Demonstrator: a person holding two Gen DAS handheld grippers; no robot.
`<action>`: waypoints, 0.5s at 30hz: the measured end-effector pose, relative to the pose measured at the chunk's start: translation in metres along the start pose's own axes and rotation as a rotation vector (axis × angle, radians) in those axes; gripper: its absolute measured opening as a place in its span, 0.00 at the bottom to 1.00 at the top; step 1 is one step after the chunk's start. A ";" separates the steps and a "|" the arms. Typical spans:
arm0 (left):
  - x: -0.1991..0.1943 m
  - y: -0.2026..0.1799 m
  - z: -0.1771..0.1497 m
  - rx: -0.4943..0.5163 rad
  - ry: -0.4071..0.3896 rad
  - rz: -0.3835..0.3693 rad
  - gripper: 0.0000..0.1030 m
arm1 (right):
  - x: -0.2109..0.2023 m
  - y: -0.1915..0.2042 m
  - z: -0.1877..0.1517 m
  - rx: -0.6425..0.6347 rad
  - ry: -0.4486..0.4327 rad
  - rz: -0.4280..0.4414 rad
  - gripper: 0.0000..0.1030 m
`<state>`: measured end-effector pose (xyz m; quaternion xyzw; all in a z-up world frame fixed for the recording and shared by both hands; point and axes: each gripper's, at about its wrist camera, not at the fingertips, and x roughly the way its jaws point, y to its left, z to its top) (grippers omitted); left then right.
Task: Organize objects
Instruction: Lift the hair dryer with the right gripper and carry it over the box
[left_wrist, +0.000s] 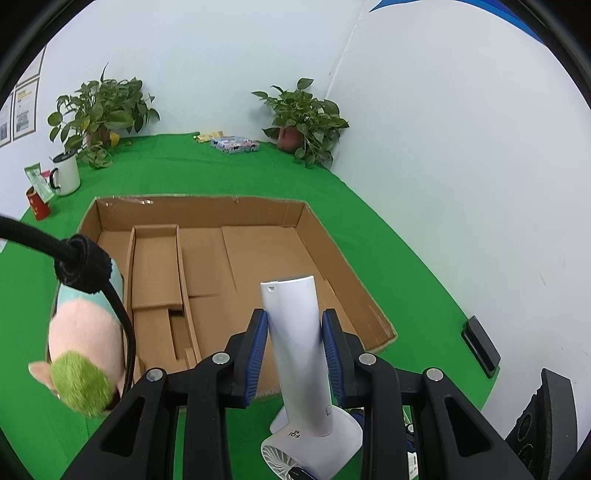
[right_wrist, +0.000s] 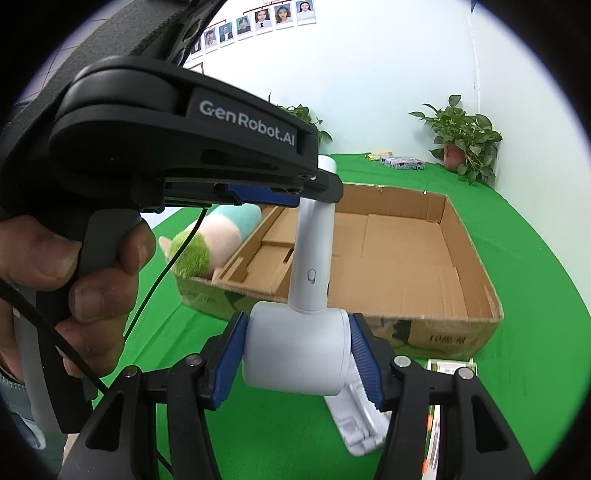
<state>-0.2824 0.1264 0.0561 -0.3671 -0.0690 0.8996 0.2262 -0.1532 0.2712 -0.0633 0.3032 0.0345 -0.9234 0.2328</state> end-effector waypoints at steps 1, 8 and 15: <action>0.000 0.001 0.006 0.002 -0.007 0.002 0.27 | 0.002 -0.001 0.006 -0.005 -0.005 0.001 0.53; 0.010 0.016 0.057 0.008 -0.014 0.027 0.27 | 0.021 -0.006 0.039 0.001 -0.017 0.023 0.53; 0.043 0.046 0.091 -0.016 0.030 0.032 0.27 | 0.047 -0.014 0.058 0.023 0.011 0.049 0.53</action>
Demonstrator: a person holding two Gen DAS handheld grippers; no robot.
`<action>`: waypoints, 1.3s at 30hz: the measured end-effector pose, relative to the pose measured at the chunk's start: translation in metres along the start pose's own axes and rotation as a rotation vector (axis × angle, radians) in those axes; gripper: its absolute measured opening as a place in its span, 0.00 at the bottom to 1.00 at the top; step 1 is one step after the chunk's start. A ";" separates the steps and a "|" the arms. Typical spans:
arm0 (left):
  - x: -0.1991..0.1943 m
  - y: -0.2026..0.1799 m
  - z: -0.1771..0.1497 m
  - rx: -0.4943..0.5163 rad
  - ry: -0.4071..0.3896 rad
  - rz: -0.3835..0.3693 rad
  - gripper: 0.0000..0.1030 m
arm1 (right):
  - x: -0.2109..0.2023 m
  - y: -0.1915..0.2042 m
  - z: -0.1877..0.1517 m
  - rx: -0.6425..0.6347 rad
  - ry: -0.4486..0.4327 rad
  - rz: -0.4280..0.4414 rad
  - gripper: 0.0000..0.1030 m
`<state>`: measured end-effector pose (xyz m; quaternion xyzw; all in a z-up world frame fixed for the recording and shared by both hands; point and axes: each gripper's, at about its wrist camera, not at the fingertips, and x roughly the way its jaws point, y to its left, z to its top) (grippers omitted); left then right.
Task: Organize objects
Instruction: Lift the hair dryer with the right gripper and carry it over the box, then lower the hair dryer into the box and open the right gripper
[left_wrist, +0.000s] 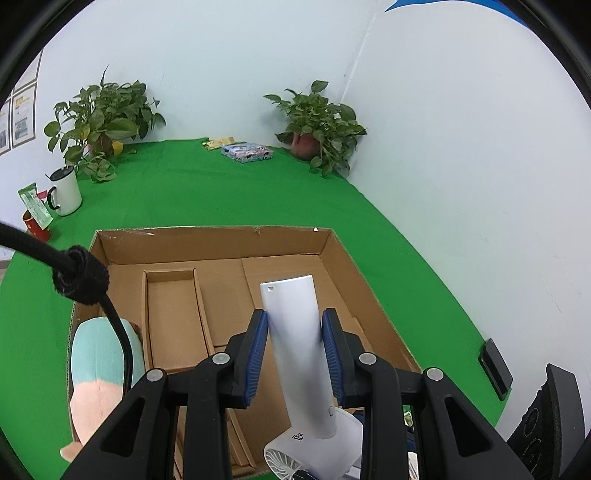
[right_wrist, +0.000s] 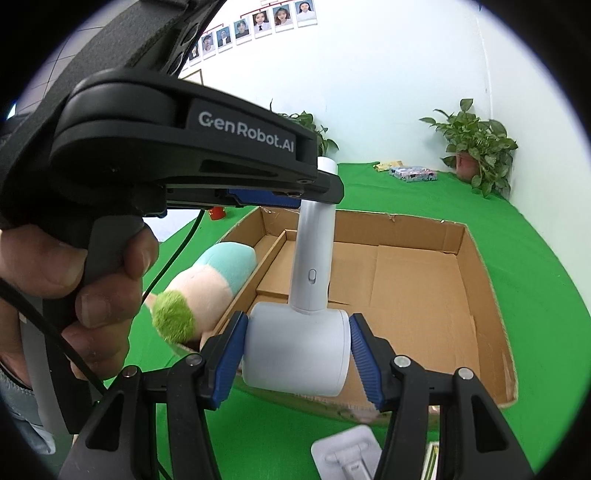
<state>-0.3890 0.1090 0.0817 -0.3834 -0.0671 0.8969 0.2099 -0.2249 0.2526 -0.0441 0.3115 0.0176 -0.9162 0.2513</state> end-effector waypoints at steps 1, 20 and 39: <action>0.007 0.004 0.002 -0.007 0.011 0.001 0.27 | 0.005 -0.002 0.001 0.006 0.010 0.005 0.53; 0.142 0.042 -0.036 -0.020 0.273 0.064 0.27 | 0.080 -0.033 -0.023 0.143 0.284 0.080 0.53; 0.135 0.042 -0.041 0.003 0.247 0.074 0.27 | 0.086 -0.027 -0.027 0.168 0.366 0.137 0.56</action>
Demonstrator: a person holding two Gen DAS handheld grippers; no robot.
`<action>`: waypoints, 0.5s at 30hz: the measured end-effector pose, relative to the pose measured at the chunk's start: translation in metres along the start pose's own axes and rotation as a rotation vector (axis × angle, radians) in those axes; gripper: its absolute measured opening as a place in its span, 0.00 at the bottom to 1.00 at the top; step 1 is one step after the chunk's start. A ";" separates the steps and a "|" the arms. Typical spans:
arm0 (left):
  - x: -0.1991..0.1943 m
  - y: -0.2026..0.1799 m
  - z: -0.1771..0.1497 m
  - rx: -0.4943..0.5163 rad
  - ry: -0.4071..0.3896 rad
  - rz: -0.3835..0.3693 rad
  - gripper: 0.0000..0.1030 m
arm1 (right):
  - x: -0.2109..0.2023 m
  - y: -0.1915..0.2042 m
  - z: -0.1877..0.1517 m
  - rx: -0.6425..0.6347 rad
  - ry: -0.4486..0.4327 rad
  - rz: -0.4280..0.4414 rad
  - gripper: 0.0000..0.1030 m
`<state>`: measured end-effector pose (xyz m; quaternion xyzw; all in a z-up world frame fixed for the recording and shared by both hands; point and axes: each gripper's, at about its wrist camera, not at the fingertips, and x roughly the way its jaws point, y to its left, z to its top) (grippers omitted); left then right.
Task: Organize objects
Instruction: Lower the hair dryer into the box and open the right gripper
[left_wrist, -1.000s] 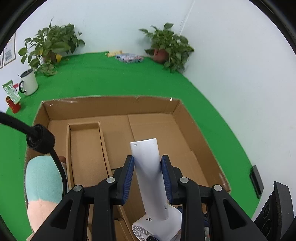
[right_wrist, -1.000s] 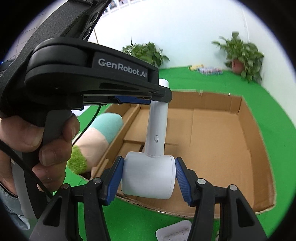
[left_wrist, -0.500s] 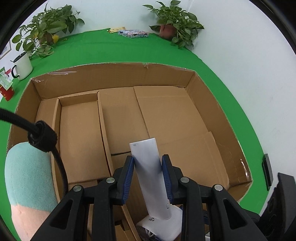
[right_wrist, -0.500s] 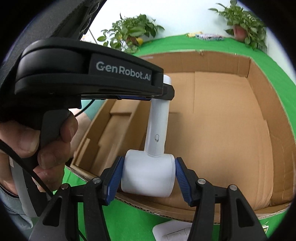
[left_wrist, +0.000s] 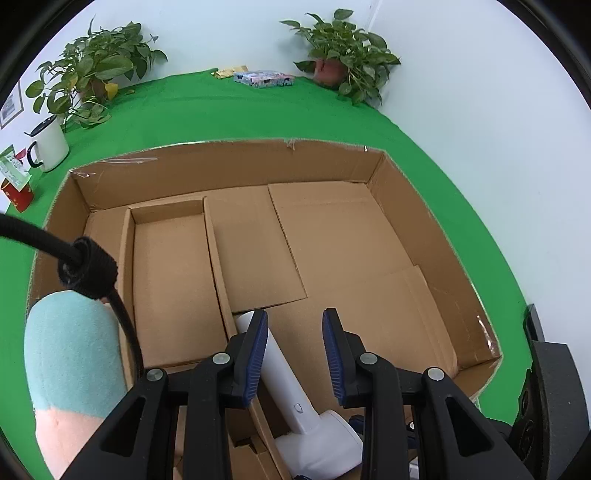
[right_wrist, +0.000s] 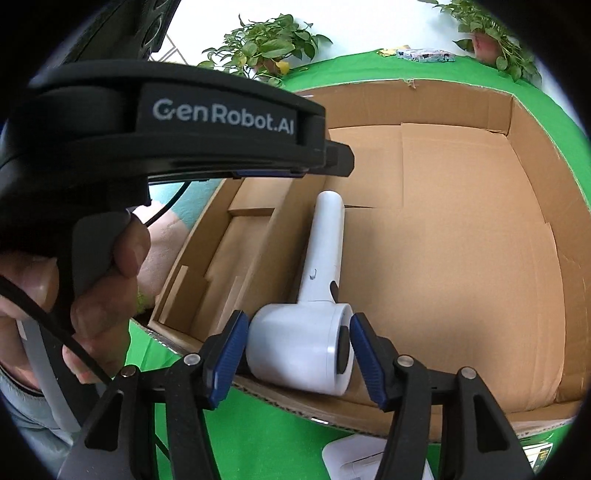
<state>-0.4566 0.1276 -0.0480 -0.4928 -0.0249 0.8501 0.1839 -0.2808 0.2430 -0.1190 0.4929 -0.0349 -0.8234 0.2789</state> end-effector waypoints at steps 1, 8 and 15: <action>-0.004 0.001 -0.001 -0.002 -0.008 0.001 0.27 | -0.002 0.000 -0.001 -0.002 -0.004 0.006 0.56; -0.056 0.007 -0.026 0.014 -0.095 0.054 0.28 | -0.024 -0.012 -0.003 0.008 -0.061 0.049 0.61; -0.086 0.016 -0.084 0.005 -0.082 0.112 0.28 | -0.024 -0.017 -0.006 -0.053 -0.018 0.119 0.59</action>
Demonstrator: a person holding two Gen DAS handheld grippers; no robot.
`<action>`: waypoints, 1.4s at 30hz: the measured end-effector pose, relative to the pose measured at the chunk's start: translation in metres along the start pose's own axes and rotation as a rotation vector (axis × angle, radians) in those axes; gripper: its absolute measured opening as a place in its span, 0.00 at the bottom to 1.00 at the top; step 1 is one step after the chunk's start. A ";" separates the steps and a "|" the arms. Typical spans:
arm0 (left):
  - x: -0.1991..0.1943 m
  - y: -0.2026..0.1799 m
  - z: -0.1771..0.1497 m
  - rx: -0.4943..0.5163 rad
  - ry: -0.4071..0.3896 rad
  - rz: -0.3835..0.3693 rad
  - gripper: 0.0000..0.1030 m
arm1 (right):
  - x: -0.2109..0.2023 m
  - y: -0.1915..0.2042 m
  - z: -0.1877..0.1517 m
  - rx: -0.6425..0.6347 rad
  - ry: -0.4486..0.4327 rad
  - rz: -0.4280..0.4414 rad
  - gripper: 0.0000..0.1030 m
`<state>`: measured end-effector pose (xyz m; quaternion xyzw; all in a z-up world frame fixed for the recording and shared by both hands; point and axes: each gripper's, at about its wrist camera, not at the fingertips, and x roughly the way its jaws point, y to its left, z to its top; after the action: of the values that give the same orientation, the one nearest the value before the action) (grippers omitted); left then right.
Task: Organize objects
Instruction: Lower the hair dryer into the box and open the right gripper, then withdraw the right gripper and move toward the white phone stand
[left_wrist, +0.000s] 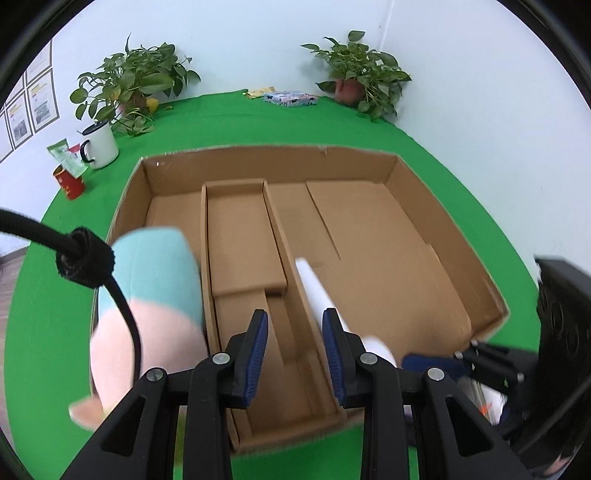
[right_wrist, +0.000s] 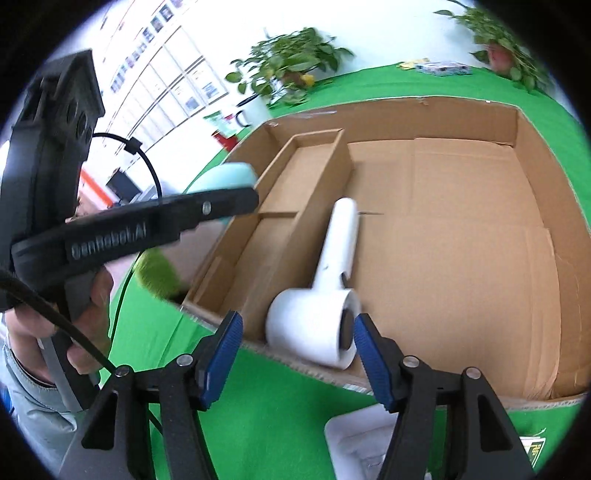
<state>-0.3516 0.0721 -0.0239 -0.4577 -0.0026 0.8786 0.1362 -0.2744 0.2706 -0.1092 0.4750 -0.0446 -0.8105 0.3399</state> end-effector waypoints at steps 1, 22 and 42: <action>-0.002 0.000 -0.009 0.002 0.007 0.004 0.28 | 0.001 0.006 0.000 -0.006 0.009 0.012 0.59; 0.021 0.003 -0.050 -0.161 0.112 -0.018 0.29 | 0.012 0.006 -0.008 -0.092 0.058 -0.003 0.78; 0.019 0.002 -0.048 -0.170 0.113 0.011 0.35 | 0.006 0.032 -0.024 -0.252 0.014 -0.115 0.80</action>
<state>-0.3238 0.0692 -0.0669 -0.5163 -0.0670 0.8488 0.0917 -0.2412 0.2483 -0.1142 0.4361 0.0873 -0.8244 0.3501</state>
